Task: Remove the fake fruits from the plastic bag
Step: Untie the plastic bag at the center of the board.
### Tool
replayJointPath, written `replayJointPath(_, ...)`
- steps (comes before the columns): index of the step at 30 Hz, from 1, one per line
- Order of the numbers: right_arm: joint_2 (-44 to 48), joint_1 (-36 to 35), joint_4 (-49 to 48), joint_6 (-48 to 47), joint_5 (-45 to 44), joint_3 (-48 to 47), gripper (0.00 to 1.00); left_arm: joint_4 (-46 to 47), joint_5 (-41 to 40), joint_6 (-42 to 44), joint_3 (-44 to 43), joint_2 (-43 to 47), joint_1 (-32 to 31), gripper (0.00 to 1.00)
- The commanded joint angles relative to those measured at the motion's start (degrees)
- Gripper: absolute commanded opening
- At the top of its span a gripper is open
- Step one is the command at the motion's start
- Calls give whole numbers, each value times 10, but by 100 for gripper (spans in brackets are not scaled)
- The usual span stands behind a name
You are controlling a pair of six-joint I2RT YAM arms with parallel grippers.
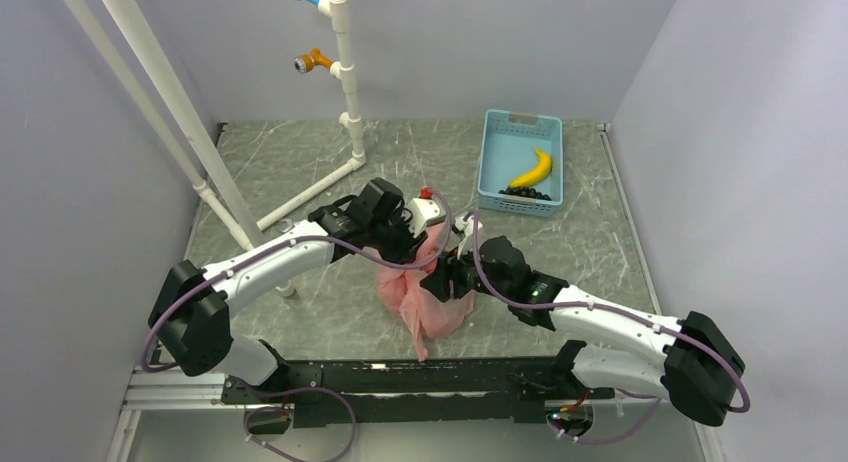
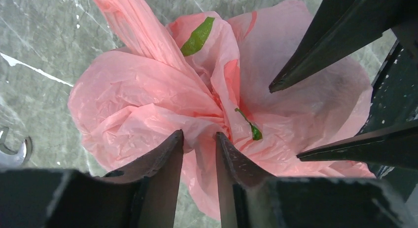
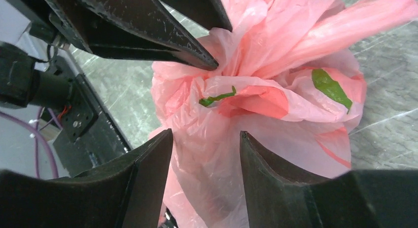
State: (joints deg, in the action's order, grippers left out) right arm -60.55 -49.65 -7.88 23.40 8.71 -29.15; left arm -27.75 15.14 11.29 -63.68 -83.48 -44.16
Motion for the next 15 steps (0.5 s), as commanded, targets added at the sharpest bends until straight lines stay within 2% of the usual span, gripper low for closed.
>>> replayJointPath(1, -10, -14, -49, 8, -74, -5, 56, 11, 29, 7, -18, 13, 2, 26)
replayJointPath(5, -32, -22, -56, 13, -112, -12, 54, 5, 19, 13, -20, 16, 1, 0)
replayJointPath(11, -62, -34, -67, 33, -127, -17, 42, 26, -12, 9, -4, 60, 2, 0)
replayJointPath(15, -69, -37, -74, 49, -128, -15, 26, 47, -57, 2, 14, 93, 2, 0)
